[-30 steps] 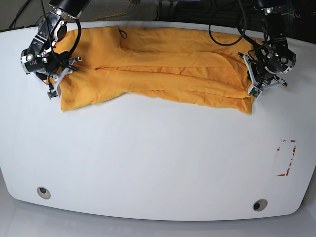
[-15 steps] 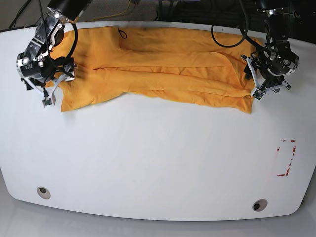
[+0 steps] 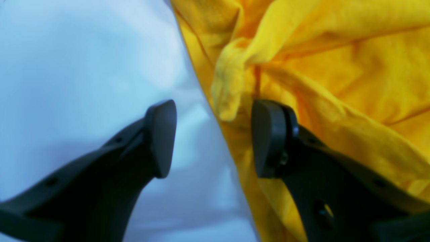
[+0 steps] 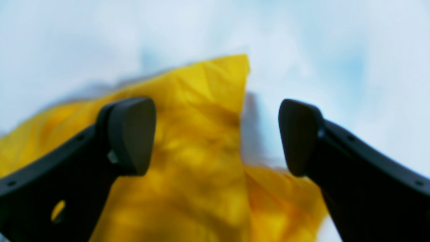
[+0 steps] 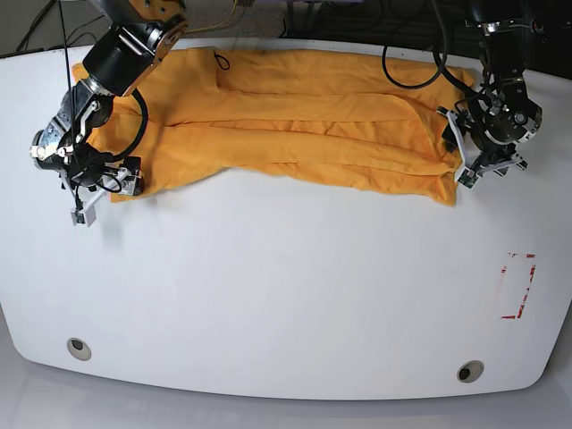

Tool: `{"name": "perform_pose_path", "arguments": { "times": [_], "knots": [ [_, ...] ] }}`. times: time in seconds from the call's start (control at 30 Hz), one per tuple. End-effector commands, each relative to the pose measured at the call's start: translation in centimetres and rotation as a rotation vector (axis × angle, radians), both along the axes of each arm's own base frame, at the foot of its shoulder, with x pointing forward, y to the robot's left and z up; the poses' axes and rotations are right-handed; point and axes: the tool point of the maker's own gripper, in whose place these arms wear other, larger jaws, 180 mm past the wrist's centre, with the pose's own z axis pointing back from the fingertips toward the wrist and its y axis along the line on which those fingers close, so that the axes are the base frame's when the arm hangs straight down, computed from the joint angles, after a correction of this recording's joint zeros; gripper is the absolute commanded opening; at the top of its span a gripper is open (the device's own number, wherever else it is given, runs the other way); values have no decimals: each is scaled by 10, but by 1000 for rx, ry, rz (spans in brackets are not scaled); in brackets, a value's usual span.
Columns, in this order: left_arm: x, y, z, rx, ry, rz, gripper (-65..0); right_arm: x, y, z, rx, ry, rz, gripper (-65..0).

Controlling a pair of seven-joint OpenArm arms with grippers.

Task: Layout the t-shirt on the table in an organized manner, then fold the t-shirt properly
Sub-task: 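Lower the folded hem onto the shirt near the collar edge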

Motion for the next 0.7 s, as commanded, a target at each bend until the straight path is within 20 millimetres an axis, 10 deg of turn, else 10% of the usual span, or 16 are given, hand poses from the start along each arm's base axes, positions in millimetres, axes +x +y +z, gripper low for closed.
{"name": "perform_pose_path", "arguments": {
  "times": [0.0,0.67],
  "knots": [
    [8,2,10,4,-39,-3,-319,15,-11,5,29,-48,-28,-98],
    [18,2,17,4,-65,-3,-319,13,9,-20,147,39,-34,-103]
  ]
}}
